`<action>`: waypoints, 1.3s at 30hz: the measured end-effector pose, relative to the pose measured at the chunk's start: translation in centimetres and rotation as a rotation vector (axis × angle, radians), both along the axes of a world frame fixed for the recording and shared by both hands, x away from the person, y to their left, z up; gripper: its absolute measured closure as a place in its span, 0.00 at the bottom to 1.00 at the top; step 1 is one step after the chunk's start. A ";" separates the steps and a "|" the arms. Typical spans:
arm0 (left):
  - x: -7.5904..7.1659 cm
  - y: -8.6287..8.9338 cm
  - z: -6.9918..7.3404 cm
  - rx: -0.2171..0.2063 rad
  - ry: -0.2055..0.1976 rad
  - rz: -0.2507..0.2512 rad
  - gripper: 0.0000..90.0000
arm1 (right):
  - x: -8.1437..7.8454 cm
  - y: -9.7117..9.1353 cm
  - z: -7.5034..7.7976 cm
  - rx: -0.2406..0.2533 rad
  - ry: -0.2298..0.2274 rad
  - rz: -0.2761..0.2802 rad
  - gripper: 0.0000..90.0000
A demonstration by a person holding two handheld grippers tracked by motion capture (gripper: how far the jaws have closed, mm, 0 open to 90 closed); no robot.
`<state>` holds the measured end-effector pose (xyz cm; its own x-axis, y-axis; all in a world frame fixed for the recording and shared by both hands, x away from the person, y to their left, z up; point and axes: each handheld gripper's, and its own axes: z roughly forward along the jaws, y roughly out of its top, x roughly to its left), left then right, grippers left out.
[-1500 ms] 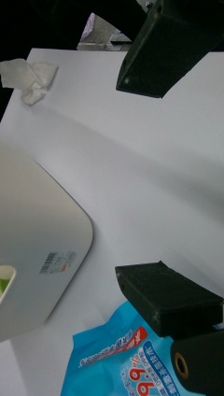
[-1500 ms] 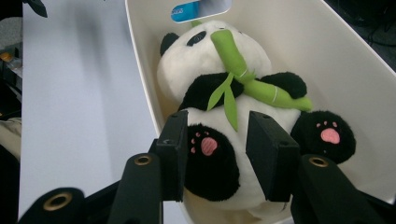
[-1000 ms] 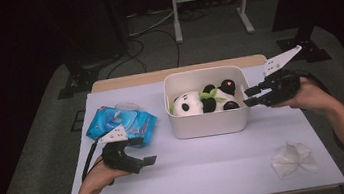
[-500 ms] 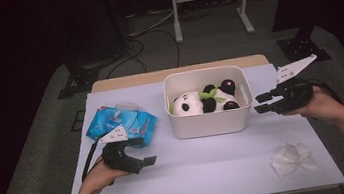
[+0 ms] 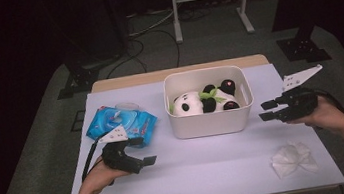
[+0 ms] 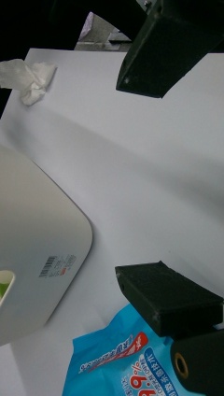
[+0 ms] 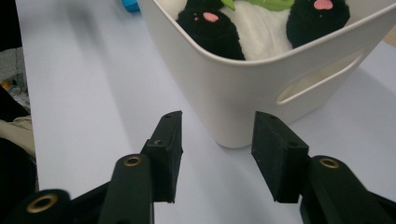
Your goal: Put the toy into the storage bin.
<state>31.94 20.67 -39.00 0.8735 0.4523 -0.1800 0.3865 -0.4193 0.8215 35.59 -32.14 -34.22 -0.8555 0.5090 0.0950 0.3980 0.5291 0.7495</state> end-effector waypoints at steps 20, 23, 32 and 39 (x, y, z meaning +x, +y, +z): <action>-0.2 0.1 -0.1 0.002 0.000 0.007 0.11 | -1.8 -1.1 -3.5 0.024 0.040 -0.042 0.49; -0.2 0.1 -0.1 0.005 -0.001 0.008 0.11 | -2.0 -1.1 -4.0 0.028 0.046 -0.045 0.47; -0.3 0.3 -0.1 0.003 -0.001 0.016 0.09 | -2.8 -1.3 -4.7 0.031 0.047 -0.049 0.44; -0.3 0.2 -0.1 0.002 0.000 0.020 0.09 | -3.7 -1.8 -5.5 0.049 0.052 -0.068 0.43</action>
<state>31.67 20.90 -39.14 0.8644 0.4699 -0.1790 0.3947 -0.4135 0.8205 31.90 -33.93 -39.75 -0.8121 0.5597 0.1649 0.4711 0.4621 0.7514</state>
